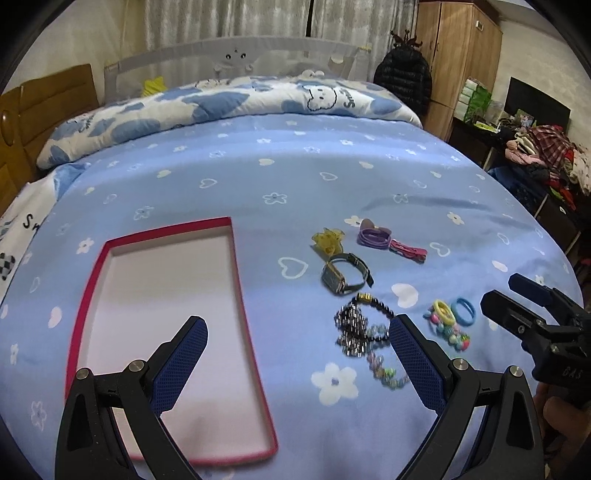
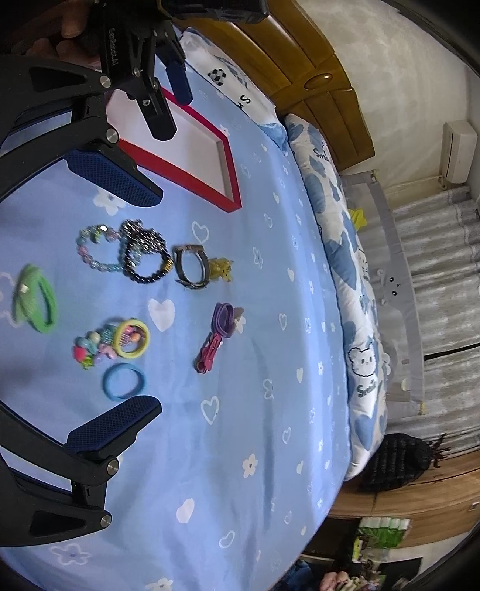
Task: Organize jewelry
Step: 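Grasp the yellow claw clip with the left tool while the right tool grasps the purple hair tie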
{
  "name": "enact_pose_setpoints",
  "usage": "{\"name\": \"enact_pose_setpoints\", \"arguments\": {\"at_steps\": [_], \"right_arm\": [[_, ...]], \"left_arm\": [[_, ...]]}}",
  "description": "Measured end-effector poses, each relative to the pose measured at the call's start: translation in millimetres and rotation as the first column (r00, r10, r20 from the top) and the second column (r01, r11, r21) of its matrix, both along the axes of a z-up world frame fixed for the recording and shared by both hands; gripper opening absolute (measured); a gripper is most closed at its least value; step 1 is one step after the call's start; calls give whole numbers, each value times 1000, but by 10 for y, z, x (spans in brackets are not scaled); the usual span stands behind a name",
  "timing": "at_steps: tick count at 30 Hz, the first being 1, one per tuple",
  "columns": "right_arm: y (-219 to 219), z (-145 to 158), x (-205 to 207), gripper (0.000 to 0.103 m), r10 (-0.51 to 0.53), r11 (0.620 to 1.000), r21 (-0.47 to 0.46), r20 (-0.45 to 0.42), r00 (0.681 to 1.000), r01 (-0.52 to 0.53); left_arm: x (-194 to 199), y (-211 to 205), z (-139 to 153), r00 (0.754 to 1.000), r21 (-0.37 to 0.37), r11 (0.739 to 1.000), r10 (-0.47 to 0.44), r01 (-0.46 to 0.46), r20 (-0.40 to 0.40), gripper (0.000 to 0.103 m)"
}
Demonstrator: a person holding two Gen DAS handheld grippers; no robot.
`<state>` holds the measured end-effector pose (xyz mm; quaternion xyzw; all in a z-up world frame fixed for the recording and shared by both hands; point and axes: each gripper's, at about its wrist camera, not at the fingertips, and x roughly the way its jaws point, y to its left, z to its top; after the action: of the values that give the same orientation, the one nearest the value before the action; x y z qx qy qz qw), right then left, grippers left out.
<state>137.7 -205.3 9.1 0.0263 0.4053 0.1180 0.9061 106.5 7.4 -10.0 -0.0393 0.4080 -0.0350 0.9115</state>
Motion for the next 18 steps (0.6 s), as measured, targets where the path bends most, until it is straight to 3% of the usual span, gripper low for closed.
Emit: {"name": "enact_pose_setpoints", "arguments": {"at_steps": [6, 18], "right_arm": [[-156, -118, 460, 100, -13, 1000, 14, -66, 998, 14], [-91, -486, 1366, 62, 46, 999, 32, -210, 977, -40]], "left_arm": [[466, -27, -36, 998, -7, 1000, -7, 7, -62, 98], [1502, -62, -298, 985, -41, 999, -34, 27, -169, 90]]}}
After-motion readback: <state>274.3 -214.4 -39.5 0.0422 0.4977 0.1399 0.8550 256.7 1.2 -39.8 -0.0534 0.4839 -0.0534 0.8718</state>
